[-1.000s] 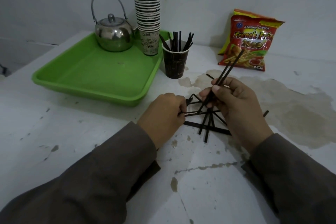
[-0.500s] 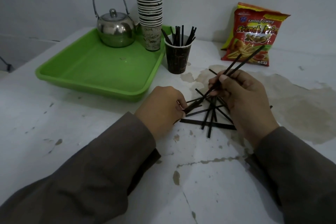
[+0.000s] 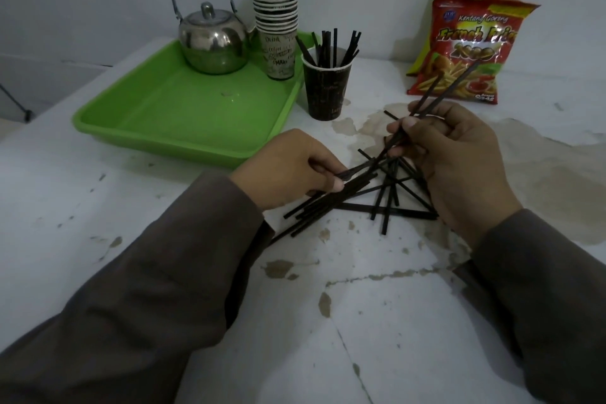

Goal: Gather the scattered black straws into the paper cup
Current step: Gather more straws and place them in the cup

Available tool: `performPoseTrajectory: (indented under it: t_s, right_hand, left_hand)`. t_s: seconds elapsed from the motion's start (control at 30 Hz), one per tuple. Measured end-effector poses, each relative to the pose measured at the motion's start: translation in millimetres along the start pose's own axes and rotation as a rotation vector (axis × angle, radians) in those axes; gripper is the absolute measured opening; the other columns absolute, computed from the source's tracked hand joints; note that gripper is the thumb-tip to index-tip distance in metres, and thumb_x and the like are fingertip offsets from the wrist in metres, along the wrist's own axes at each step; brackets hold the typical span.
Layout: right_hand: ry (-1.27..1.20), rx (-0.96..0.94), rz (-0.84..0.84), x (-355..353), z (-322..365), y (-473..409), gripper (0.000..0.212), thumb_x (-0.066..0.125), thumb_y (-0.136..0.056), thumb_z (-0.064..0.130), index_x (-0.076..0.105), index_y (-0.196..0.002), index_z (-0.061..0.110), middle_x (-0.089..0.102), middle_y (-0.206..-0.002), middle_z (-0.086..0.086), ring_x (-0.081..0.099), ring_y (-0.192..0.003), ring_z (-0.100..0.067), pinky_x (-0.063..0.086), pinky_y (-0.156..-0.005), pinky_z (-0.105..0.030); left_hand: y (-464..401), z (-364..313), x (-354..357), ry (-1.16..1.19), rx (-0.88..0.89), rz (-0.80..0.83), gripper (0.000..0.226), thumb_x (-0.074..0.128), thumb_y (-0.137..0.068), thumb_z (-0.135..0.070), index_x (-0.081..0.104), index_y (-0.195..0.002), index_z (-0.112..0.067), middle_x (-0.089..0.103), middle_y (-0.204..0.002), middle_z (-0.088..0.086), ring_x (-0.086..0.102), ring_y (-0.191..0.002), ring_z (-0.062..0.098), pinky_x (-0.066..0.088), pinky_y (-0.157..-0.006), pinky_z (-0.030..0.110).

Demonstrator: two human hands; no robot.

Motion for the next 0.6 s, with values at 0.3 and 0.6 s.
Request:
performPoseTrajectory:
  t_s: [0.3,0.6]
  right_hand:
    - [-0.039,0.0,-0.017,-2.6,10.3,-2.1,0.019,0.047,-0.093,0.012,0.061,-0.081,0.017,0.069,-0.076,-0.002,0.065,-0.074,-0.014,0.053,-0.065,-0.023]
    - [-0.027,-0.01,-0.067,5.6,21.9,-13.7,0.009,0.056,-0.088,0.009,0.062,-0.083,0.007,0.064,-0.074,-0.002,0.065,-0.069,-0.013,0.055,-0.067,-0.022]
  left_hand:
    - [-1.7,-2.2,-0.6,0.363,0.015,-0.031,0.012,0.07,-0.076,-0.017,0.074,-0.086,-0.021,0.075,-0.086,-0.006,0.066,-0.082,0.001,0.051,-0.078,0.01]
    - [-9.2,-7.7,-5.5,0.502,0.197,-0.287,0.016,0.069,-0.076,-0.013,0.073,-0.091,-0.018,0.073,-0.087,-0.01,0.065,-0.082,-0.001,0.048,-0.07,0.008]
Point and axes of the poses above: each hand's wrist, its own y-axis away from the middle knuckle, its own x-axis out of the palm, z = x × y, the point moved 1 cm from there along -y, towards the middle knuckle
